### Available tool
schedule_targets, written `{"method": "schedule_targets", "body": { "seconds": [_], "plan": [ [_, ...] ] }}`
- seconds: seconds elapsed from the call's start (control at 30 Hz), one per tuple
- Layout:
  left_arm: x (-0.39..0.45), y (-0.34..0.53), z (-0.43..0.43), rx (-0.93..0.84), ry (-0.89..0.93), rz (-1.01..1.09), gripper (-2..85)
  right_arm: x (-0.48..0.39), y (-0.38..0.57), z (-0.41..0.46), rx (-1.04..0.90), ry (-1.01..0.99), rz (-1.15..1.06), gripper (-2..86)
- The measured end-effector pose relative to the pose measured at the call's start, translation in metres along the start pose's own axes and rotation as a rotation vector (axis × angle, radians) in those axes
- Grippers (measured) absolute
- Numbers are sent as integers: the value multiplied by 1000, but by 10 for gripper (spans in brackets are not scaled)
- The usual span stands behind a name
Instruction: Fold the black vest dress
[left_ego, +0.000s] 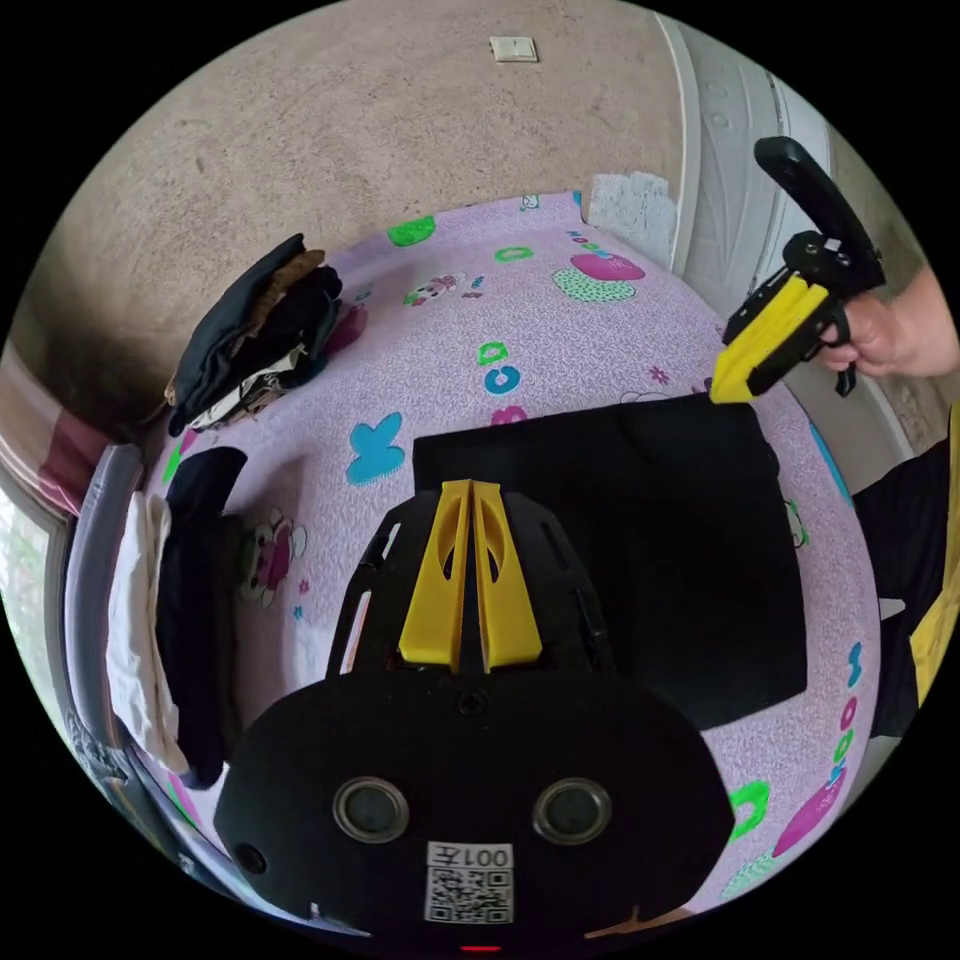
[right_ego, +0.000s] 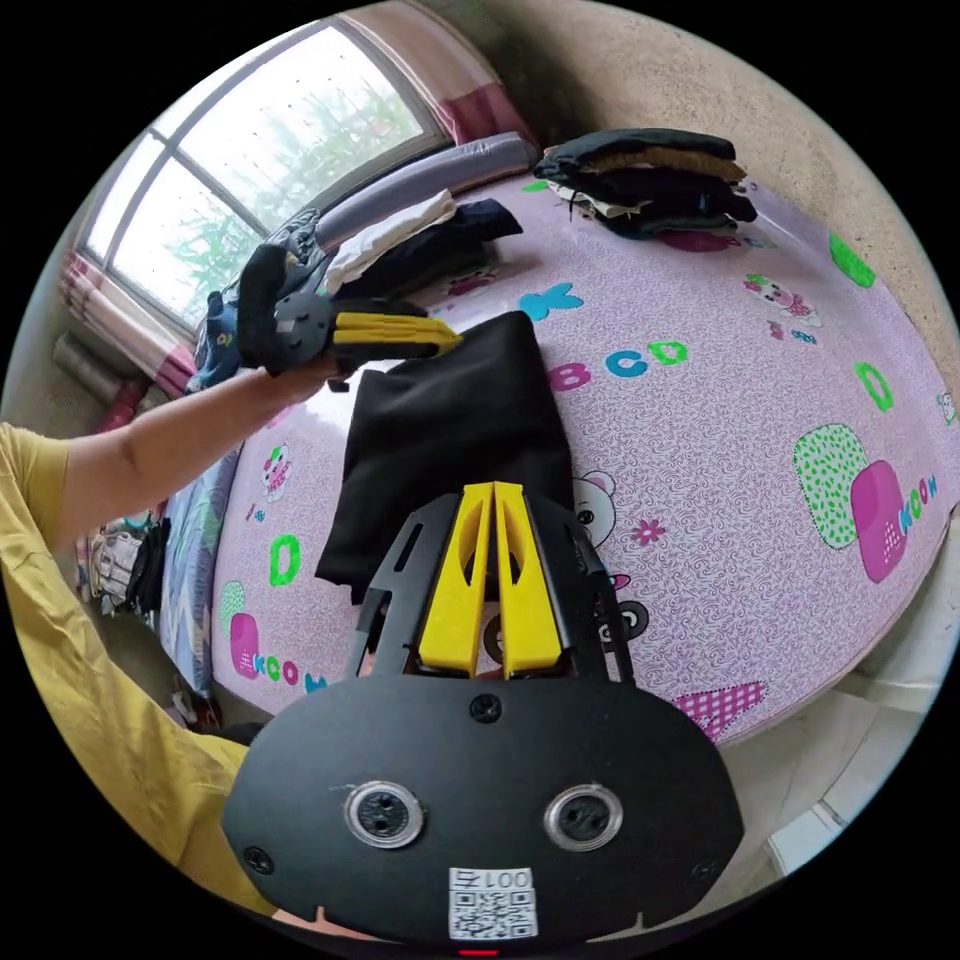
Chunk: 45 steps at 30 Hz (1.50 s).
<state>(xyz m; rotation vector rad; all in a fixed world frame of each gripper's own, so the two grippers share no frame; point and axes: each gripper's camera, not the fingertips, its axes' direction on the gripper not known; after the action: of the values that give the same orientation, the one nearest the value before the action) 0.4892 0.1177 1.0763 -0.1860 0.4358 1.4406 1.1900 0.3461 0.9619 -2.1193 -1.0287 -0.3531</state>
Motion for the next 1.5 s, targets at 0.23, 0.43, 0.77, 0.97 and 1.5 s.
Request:
{"method": "schedule_targets", "body": {
  "seconds": [0.23,0.43,0.77,0.97,1.5],
  "plan": [
    [-12,-61,39,-43,58,6,-14,-29,10,23,-103,29,-223,5],
    [-29,-96,80,-206,69,-58,-14,1,23,50,-221,161,-275,4],
    [-77,-78,51,-181,117,-388,-15,-3,51,17,-85,-92,-266,6],
    [-103,6,-10,-216,63,-666,-13,-101,91,34,-67,-233,-518,10],
    [-99,107,-44,-56,311,-1075,64,-247,188,120,-117,248,-1167,46]
  ]
}}
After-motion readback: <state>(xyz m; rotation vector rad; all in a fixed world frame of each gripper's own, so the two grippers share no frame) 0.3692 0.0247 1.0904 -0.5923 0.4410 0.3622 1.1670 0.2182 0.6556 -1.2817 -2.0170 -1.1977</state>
